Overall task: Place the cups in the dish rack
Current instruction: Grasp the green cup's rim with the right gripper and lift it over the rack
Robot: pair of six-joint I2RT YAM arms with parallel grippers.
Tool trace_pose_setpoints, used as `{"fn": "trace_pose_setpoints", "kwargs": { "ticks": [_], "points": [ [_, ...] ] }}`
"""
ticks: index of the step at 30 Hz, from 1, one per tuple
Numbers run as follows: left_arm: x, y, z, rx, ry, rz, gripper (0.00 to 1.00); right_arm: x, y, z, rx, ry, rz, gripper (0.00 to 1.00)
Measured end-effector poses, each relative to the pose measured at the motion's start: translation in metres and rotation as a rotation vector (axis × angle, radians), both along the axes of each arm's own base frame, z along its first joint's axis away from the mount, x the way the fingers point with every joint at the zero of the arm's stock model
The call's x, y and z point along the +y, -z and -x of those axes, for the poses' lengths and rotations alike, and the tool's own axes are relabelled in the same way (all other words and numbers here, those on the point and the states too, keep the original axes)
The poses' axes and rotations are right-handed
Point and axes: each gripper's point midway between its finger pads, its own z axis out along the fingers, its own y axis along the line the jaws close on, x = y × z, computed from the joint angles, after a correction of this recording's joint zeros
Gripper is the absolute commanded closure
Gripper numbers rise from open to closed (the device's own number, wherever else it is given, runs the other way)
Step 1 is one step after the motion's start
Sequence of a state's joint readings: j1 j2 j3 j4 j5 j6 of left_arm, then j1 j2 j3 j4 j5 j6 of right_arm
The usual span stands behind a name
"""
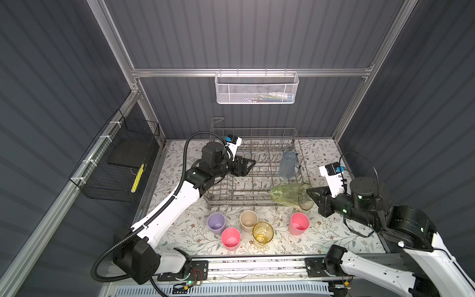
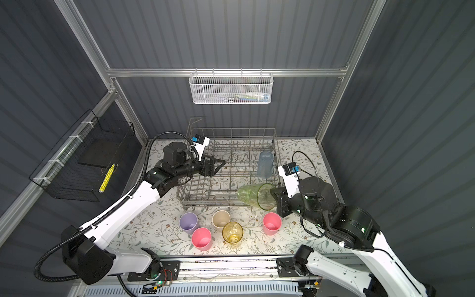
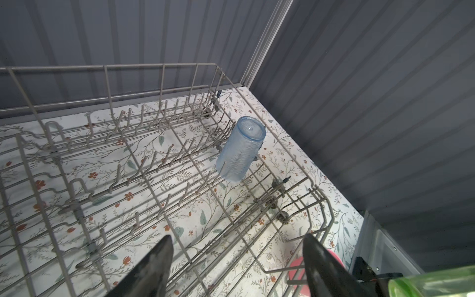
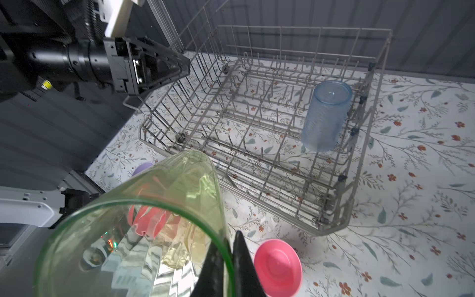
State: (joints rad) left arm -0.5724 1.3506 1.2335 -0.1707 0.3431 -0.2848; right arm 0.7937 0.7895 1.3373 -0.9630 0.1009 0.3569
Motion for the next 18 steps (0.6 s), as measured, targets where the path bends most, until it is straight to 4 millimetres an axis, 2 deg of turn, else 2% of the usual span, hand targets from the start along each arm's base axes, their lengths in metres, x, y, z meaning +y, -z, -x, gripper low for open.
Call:
{"fn": "trace_pose_setpoints", "kwargs": {
  "ticks": [3, 6, 9, 13, 18],
  "points": [
    [-0.003, -0.011, 0.001, -0.008, 0.028, 0.054, 0.19, 0.009, -0.008, -0.018, -0.009, -0.001, -0.096, 1.00],
    [-0.003, -0.026, -0.001, -0.011, 0.058, 0.134, 0.19, 0.017, -0.002, -0.042, 0.025, -0.004, -0.218, 1.00],
    [0.013, -0.036, -0.010, 0.005, 0.062, 0.252, 0.19, 0.026, 0.012, -0.065, 0.083, -0.026, -0.319, 1.00],
    [0.031, -0.037, -0.019, 0.041, 0.070, 0.363, 0.19, 0.037, 0.026, -0.086, 0.151, -0.072, -0.440, 1.00],
    [0.019, -0.048, -0.007, 0.049, 0.200, 0.463, 0.18, 0.039, 0.016, -0.105, 0.166, -0.123, -0.607, 1.00]
  ]
}}
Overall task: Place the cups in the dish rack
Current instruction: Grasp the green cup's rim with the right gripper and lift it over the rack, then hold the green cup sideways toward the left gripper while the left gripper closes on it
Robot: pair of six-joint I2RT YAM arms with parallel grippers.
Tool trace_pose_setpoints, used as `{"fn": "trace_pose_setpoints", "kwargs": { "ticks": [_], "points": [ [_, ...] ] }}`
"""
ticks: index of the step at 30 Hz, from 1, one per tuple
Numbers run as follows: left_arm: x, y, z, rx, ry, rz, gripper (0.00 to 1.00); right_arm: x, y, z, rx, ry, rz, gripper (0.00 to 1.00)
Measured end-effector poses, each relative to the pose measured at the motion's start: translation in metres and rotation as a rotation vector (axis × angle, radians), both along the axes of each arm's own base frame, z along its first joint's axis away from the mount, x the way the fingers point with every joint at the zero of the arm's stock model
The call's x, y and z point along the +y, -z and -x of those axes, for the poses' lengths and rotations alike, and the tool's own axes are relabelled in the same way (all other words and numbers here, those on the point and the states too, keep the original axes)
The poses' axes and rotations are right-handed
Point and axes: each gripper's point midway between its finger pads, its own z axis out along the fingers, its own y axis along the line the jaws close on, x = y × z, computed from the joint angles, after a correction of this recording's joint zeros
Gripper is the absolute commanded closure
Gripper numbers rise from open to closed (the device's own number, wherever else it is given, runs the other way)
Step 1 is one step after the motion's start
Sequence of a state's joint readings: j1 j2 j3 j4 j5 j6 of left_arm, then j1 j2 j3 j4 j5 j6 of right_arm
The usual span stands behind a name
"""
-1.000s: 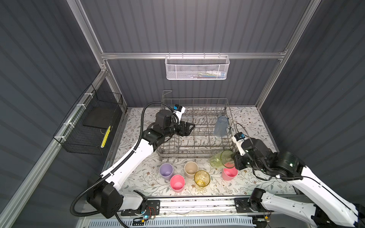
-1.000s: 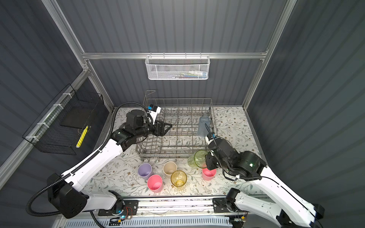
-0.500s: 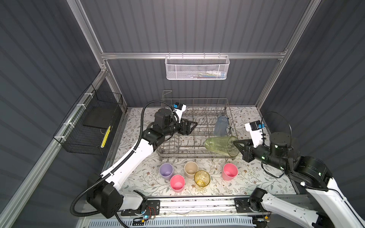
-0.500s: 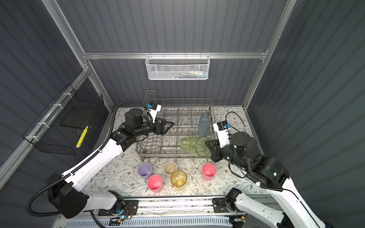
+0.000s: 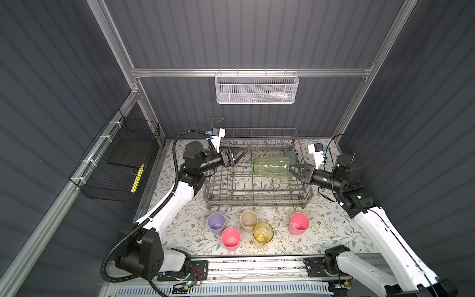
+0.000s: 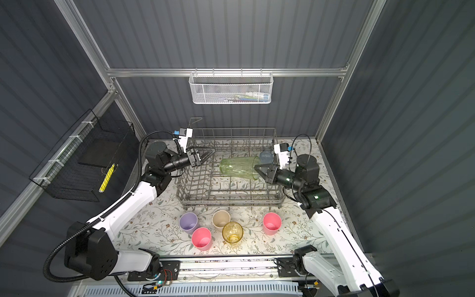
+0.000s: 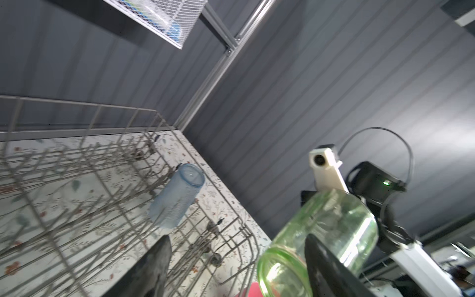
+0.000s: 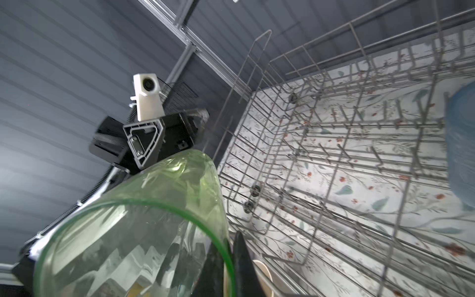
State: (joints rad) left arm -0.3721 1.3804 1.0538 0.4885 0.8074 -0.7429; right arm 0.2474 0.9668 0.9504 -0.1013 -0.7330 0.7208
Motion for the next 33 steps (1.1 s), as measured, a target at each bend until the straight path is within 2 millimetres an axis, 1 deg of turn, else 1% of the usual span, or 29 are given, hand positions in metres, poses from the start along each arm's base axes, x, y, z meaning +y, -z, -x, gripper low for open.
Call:
{"fn": "trace_pose_setpoints", "kwargs": {
  "ticks": [3, 6, 14, 17, 23, 28, 33],
  "points": [
    [-0.006, -0.004, 0.004, -0.006, 0.067, 0.036, 0.17, 0.003, -0.006, -0.008, 0.005, -0.031, -0.069, 1.00],
    [-0.010, -0.003, 0.007, -0.001, 0.119, 0.055, 0.17, 0.007, -0.010, -0.013, 0.007, -0.062, -0.107, 1.00],
    [-0.014, -0.008, 0.017, -0.005, 0.201, 0.082, 0.15, 0.014, -0.011, -0.023, 0.021, -0.110, -0.153, 1.00],
    [-0.014, -0.008, 0.019, -0.010, 0.210, 0.090, 0.15, 0.015, -0.011, -0.025, 0.017, -0.122, -0.160, 1.00],
    [-0.013, -0.004, 0.020, 0.009, 0.212, 0.095, 0.14, 0.019, -0.006, -0.032, 0.040, -0.142, -0.174, 1.00],
    [-0.012, -0.008, 0.021, -0.004, 0.210, 0.116, 0.13, 0.021, -0.006, -0.034, 0.037, -0.158, -0.185, 1.00],
    [-0.010, -0.004, 0.020, 0.003, 0.192, 0.134, 0.13, 0.020, -0.004, -0.034, 0.037, -0.153, -0.187, 1.00]
  ]
}}
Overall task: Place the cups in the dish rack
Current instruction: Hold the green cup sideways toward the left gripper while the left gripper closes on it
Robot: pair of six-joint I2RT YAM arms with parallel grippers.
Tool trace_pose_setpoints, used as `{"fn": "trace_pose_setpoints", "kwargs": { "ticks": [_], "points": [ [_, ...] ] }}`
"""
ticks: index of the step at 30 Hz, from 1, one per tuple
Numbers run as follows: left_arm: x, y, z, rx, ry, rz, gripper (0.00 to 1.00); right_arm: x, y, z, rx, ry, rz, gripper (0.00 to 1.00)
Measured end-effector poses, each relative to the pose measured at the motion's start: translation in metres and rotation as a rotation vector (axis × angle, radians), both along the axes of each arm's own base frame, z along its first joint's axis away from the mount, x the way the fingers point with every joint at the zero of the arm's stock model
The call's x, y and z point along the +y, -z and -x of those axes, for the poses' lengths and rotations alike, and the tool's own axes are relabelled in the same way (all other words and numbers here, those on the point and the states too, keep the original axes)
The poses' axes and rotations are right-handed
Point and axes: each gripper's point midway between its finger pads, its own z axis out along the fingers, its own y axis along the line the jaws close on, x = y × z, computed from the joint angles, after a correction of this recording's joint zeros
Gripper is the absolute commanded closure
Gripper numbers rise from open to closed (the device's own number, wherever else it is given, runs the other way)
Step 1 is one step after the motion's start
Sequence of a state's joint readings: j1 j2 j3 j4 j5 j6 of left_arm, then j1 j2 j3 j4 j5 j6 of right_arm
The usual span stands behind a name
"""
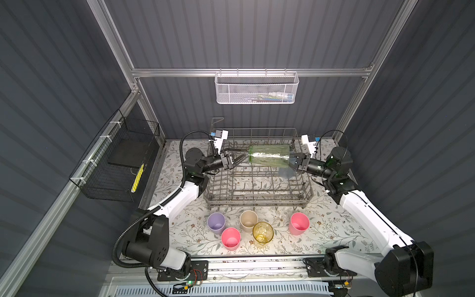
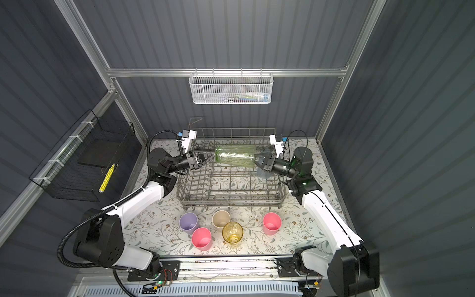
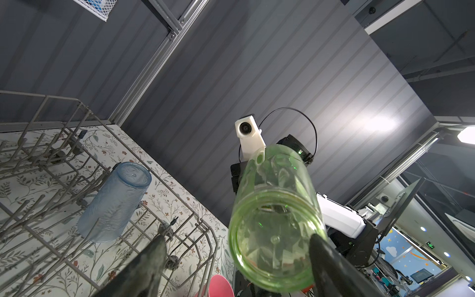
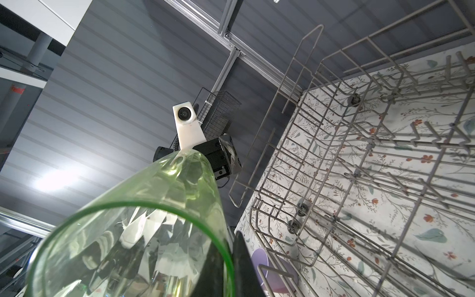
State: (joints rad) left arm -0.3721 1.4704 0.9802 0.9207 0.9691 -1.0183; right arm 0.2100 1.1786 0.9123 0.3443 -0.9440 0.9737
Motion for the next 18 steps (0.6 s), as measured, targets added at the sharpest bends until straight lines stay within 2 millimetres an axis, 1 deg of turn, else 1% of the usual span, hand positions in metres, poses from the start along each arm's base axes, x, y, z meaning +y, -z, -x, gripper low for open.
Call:
{"fn": "trace_pose_setpoints", "kwargs": {
  "ticks": [5, 10, 12, 14, 18],
  "points": [
    [0.001, 0.002, -0.004, 0.009, -0.023, 0.007, 0.12, -0.007, 0.005, 0.004, 0.010, 0.033, -0.001, 1.00],
    [0.001, 0.002, -0.004, 0.005, -0.028, 0.006, 0.11, -0.013, 0.000, 0.007, -0.002, 0.057, -0.004, 1.00],
    [0.001, 0.002, -0.004, 0.004, -0.028, 0.006, 0.11, -0.013, 0.002, 0.006, 0.002, 0.057, -0.003, 1.00],
    [0.001, 0.002, -0.003, -0.003, -0.023, 0.003, 0.11, -0.011, 0.006, 0.002, 0.015, 0.056, -0.003, 1.00],
    [-0.004, 0.004, 0.003, -0.011, 0.004, -0.006, 0.10, -0.009, 0.023, -0.010, 0.068, 0.053, 0.007, 1.00]
  ]
}}
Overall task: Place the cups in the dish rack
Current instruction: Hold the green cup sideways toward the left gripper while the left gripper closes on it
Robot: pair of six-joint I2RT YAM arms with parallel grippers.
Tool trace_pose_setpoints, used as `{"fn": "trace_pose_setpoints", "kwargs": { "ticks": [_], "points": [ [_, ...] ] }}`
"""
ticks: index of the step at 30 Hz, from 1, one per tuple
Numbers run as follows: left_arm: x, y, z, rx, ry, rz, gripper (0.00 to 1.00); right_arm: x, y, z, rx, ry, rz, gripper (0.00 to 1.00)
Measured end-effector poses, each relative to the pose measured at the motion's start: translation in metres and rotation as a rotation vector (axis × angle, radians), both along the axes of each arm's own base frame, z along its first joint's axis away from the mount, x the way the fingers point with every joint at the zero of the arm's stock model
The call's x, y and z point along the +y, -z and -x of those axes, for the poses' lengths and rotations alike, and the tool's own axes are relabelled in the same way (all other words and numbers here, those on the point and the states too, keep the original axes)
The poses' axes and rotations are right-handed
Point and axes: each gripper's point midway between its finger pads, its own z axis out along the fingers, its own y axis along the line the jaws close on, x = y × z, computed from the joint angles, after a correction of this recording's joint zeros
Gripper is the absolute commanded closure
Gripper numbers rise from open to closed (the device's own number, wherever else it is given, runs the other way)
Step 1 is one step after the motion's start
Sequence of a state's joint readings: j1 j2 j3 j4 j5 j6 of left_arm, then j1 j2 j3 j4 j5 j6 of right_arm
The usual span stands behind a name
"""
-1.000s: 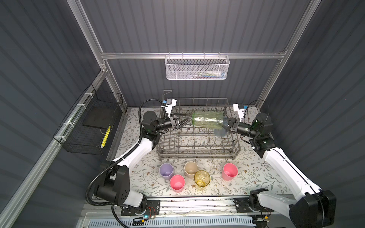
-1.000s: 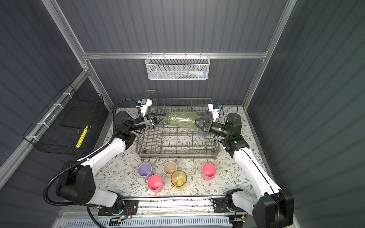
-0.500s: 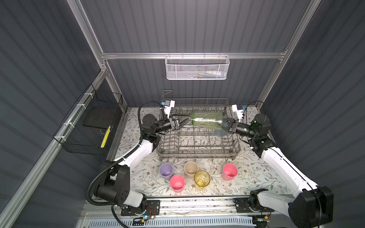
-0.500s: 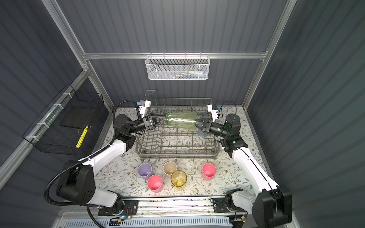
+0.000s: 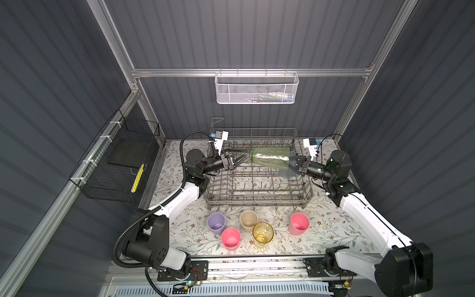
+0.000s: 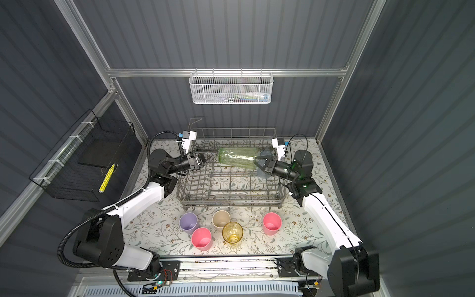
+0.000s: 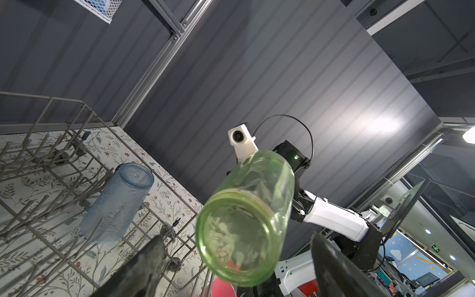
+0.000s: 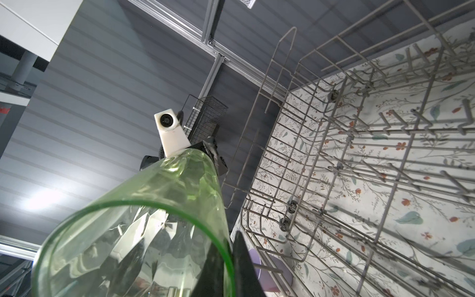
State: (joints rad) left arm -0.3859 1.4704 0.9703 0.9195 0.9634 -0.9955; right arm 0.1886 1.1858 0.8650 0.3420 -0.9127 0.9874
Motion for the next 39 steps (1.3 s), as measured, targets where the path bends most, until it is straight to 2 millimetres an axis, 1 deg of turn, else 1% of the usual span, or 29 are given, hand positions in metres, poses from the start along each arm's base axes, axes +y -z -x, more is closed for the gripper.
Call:
{"fn": "trace_pose_setpoints", "kwargs": {
  "ticks": [2, 4, 8, 13, 19, 21, 24, 26, 29, 33, 39],
  "points": [
    [-0.005, 0.002, 0.005, -0.008, 0.018, -0.009, 0.10, 0.001, 0.007, -0.004, 0.022, -0.001, 0.004, 1.00],
    [-0.009, 0.006, 0.007, -0.009, 0.025, -0.024, 0.09, 0.003, 0.010, -0.006, 0.034, -0.005, 0.003, 1.00],
    [-0.014, 0.017, 0.008, -0.009, 0.026, -0.068, 0.09, 0.006, 0.008, -0.006, 0.036, -0.012, -0.002, 1.00],
    [-0.012, 0.016, 0.010, -0.037, 0.014, -0.086, 0.09, 0.010, 0.008, -0.003, 0.036, -0.022, -0.002, 1.00],
    [-0.012, 0.020, 0.006, -0.035, -0.011, -0.100, 0.09, 0.012, 0.010, 0.000, 0.049, -0.016, 0.008, 1.00],
    [-0.012, 0.022, 0.004, -0.030, -0.021, -0.108, 0.09, 0.011, 0.007, 0.005, 0.045, -0.014, 0.014, 1.00],
    [-0.012, 0.026, 0.003, -0.021, -0.024, -0.120, 0.08, 0.010, -0.004, 0.016, 0.009, -0.012, 0.017, 1.00],
    [-0.012, 0.024, 0.004, -0.032, -0.025, -0.120, 0.08, 0.007, -0.009, 0.019, -0.009, 0.000, 0.018, 1.00],
    [-0.012, 0.019, 0.005, -0.047, -0.024, -0.116, 0.08, 0.007, -0.010, 0.020, -0.012, 0.003, 0.020, 1.00],
    [-0.012, 0.019, 0.006, -0.049, -0.015, -0.115, 0.08, 0.011, -0.005, 0.019, 0.003, -0.019, 0.021, 1.00],
    [-0.013, 0.019, 0.008, -0.046, -0.002, -0.114, 0.09, 0.025, 0.014, 0.018, 0.060, -0.111, 0.026, 1.00]
  ]
}}
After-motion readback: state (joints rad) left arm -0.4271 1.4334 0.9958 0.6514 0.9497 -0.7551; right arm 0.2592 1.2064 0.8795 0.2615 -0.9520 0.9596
